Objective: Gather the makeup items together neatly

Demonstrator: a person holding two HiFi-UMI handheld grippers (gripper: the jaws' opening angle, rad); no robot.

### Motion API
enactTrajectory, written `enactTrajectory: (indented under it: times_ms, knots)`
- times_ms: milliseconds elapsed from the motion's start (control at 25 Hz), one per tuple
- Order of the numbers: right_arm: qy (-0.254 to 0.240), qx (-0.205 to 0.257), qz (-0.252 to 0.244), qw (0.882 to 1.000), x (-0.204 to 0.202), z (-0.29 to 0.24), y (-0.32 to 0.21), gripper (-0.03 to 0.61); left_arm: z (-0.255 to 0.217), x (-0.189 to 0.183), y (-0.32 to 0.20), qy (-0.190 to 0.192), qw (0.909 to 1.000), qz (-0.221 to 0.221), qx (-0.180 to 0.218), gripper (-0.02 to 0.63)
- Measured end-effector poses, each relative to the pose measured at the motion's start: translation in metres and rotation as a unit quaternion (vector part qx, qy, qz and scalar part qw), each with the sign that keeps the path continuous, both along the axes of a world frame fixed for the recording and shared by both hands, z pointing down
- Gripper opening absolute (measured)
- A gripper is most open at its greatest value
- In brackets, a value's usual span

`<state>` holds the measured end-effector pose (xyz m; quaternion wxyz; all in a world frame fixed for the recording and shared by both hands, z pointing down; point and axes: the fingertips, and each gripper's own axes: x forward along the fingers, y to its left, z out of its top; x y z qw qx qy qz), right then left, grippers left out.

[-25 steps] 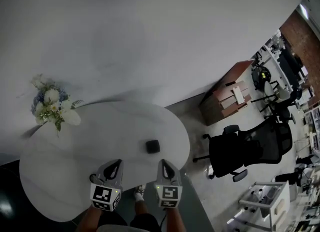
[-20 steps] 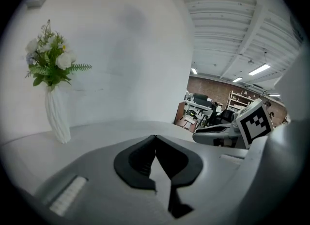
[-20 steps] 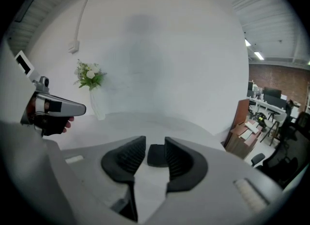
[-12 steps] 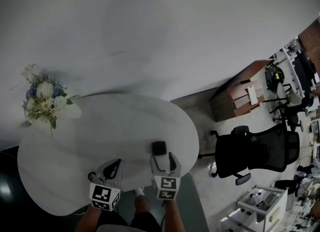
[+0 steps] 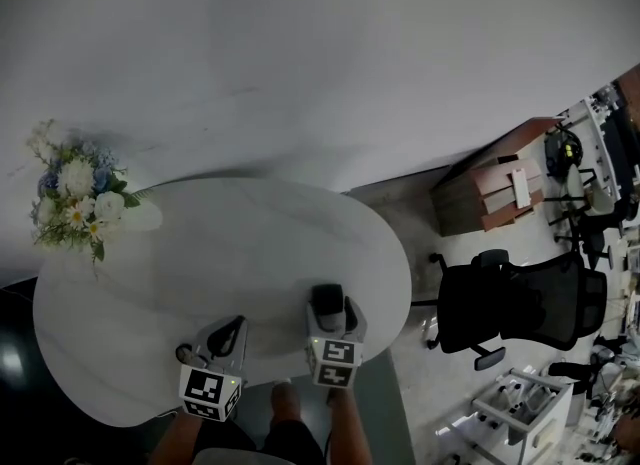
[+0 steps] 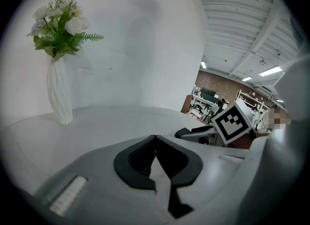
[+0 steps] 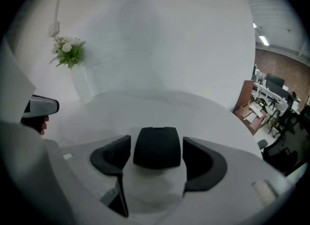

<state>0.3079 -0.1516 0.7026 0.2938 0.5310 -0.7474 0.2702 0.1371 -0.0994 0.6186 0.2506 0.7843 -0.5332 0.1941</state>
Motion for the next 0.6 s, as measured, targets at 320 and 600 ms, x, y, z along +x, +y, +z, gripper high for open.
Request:
enactTrajectory:
  times_ms: [320,600]
  knots:
    - [0.009,-0.012,-0.008,1.000,-0.004,0.009,0.001,0.328,0.007,-0.008,-0.001,-0.001,0.9999,-0.007,-0.009,0.011]
    - [0.010,-0.016,-0.011,1.000,-0.005,0.009,0.002,0.325,0.007,-0.017,0.003,-0.001,0.9999,-0.015,-0.006,0.011]
